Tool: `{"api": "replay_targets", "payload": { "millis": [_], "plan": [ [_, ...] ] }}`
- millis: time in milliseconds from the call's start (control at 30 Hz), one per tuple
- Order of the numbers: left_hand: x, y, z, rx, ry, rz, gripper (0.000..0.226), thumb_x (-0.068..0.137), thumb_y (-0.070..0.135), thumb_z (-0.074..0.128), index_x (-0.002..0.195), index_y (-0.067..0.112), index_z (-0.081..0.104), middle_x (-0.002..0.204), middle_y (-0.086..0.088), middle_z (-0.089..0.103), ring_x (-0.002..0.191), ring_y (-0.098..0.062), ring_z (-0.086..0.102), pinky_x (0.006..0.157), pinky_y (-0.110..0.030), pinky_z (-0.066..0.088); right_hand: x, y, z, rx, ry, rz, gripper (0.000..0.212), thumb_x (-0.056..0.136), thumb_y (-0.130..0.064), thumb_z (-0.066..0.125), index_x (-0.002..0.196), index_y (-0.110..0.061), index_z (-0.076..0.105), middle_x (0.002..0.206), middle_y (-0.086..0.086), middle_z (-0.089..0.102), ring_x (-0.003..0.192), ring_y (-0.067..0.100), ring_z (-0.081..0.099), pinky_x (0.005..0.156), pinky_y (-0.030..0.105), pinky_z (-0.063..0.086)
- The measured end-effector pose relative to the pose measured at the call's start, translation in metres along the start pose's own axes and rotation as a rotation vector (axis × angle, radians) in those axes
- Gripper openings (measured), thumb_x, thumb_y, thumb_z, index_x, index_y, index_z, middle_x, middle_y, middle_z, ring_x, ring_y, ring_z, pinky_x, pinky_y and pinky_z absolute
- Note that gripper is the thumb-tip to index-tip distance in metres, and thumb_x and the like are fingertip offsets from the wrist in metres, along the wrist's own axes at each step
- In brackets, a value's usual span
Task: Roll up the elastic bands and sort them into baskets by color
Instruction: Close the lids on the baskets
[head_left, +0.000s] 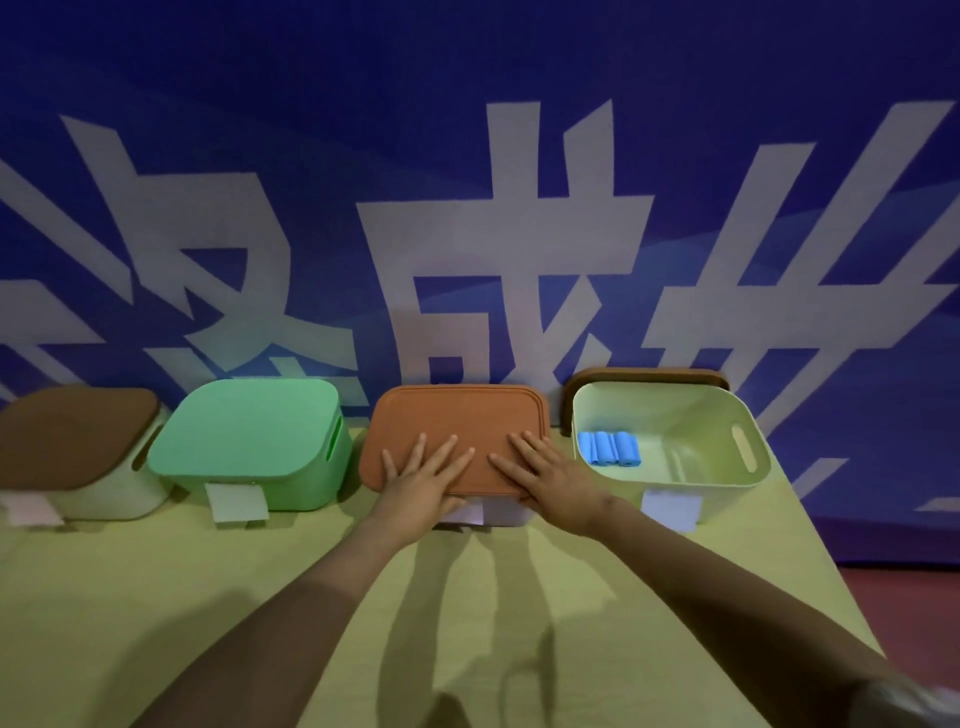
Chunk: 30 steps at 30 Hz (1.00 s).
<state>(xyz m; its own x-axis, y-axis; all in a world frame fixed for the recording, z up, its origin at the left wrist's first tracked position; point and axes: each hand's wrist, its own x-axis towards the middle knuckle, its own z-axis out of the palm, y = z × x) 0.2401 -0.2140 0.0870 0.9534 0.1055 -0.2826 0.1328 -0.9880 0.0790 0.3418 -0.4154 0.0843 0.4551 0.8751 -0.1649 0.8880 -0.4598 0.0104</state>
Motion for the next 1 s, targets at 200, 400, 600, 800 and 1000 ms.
{"api": "replay_targets", "payload": {
  "millis": [200, 400, 600, 800, 1000],
  "plan": [
    [0.004, 0.004, 0.014, 0.132, 0.085, -0.031, 0.068, 0.096, 0.049, 0.033, 0.148, 0.038, -0.010, 0.159, 0.008, -0.013, 0.145, -0.034, -0.009, 0.106, -0.071, 0.002, 0.004, 0.008, 0.021, -0.124, 0.226, -0.088, 0.104, 0.066, -0.025, 0.083, 0.149, -0.020, 0.022, 0.136, 0.022, 0.051, 0.123, 0.037, 0.053, 0.098, 0.043, 0.044],
    [0.003, 0.001, 0.023, 0.170, 0.101, -0.014, 0.083, 0.087, 0.039, 0.062, 0.145, 0.036, 0.003, 0.158, 0.003, 0.018, 0.141, -0.040, 0.022, 0.096, -0.076, 0.021, 0.004, 0.002, 0.032, -0.052, 0.219, -0.035, 0.120, 0.062, -0.010, 0.079, 0.152, -0.027, 0.002, 0.143, 0.020, 0.044, 0.129, 0.037, 0.047, 0.105, 0.045, 0.031],
    [0.004, 0.002, 0.015, 0.114, 0.033, -0.036, 0.069, 0.097, 0.053, 0.028, 0.144, 0.037, -0.019, 0.157, 0.010, -0.018, 0.145, -0.030, -0.016, 0.107, -0.068, -0.002, 0.000, 0.003, 0.030, 0.039, 0.200, -0.044, 0.104, 0.074, -0.020, 0.076, 0.153, -0.023, 0.008, 0.145, 0.020, 0.041, 0.131, 0.038, 0.044, 0.105, 0.051, 0.036],
    [0.000, 0.000, -0.012, -0.241, -0.085, -0.036, 0.069, 0.090, 0.063, 0.039, 0.149, 0.042, 0.010, 0.158, 0.015, -0.007, 0.145, -0.021, -0.016, 0.110, -0.059, -0.012, 0.000, 0.007, 0.001, 0.213, -0.007, 0.000, 0.073, 0.093, -0.028, 0.053, 0.152, -0.024, 0.011, 0.160, 0.009, 0.003, 0.147, 0.028, 0.002, 0.119, 0.040, 0.006],
    [0.027, 0.021, -0.043, -0.541, -0.002, -0.126, 0.053, 0.099, 0.049, 0.030, 0.137, 0.017, 0.048, 0.147, -0.005, 0.041, 0.136, -0.025, 0.035, 0.113, -0.045, 0.026, -0.007, 0.035, -0.064, 0.530, -0.042, 0.125, 0.033, 0.093, -0.017, 0.054, 0.125, -0.015, 0.060, 0.128, 0.002, 0.061, 0.115, 0.025, 0.055, 0.093, 0.025, 0.040]
  ]
}}
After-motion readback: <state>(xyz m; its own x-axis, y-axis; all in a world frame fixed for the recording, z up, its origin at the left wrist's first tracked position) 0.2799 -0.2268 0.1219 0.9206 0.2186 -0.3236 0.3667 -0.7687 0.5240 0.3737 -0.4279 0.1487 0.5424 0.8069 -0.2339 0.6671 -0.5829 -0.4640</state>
